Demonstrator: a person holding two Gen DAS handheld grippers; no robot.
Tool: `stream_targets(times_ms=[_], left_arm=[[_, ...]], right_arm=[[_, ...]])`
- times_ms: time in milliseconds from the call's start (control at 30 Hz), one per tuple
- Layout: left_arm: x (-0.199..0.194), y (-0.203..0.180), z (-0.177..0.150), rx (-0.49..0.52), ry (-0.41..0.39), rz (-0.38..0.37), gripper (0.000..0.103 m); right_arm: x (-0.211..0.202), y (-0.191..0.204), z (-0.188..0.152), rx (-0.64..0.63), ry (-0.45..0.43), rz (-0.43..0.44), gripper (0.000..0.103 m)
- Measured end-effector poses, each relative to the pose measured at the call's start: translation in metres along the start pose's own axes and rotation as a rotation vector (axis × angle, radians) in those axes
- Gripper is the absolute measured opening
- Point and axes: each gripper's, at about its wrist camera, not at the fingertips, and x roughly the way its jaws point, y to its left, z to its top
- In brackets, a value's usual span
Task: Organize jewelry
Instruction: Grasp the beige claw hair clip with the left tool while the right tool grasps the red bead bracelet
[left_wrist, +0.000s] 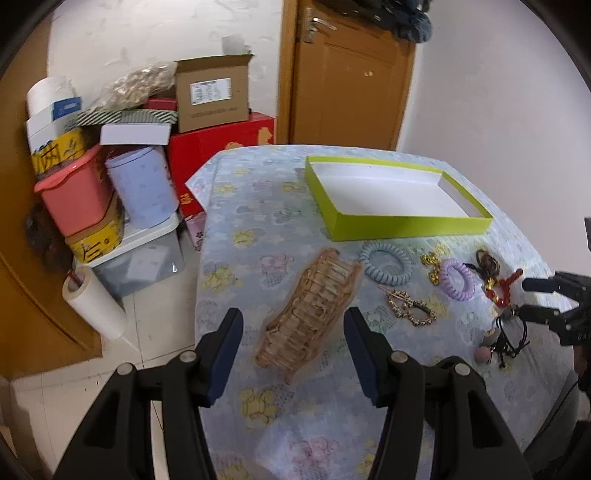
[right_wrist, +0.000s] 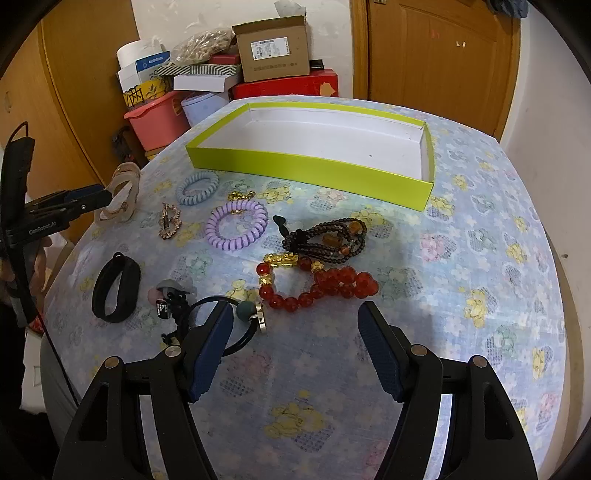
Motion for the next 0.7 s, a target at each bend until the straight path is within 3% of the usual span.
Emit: stream_targets(times_ms=[367, 467, 700], left_arm=[[0.02, -0.007, 0.004, 0.014, 0.004, -0.063, 0.058], [0.023, -0.009, 0.005, 0.005, -0.005, -0.067, 0.044], [0.023, -0.016, 0.006, -0.006, -0.013, -0.062, 0.043]], right_arm=[[0.006, -0.009, 0.005, 0.012, -0.003, -0.024, 0.07], [0.01, -0.013, 0.008, 0.02, 0.0, -0.027, 0.07], [0.019, -0.028, 0.015, 0.068, 0.007, 0.012, 0.07]])
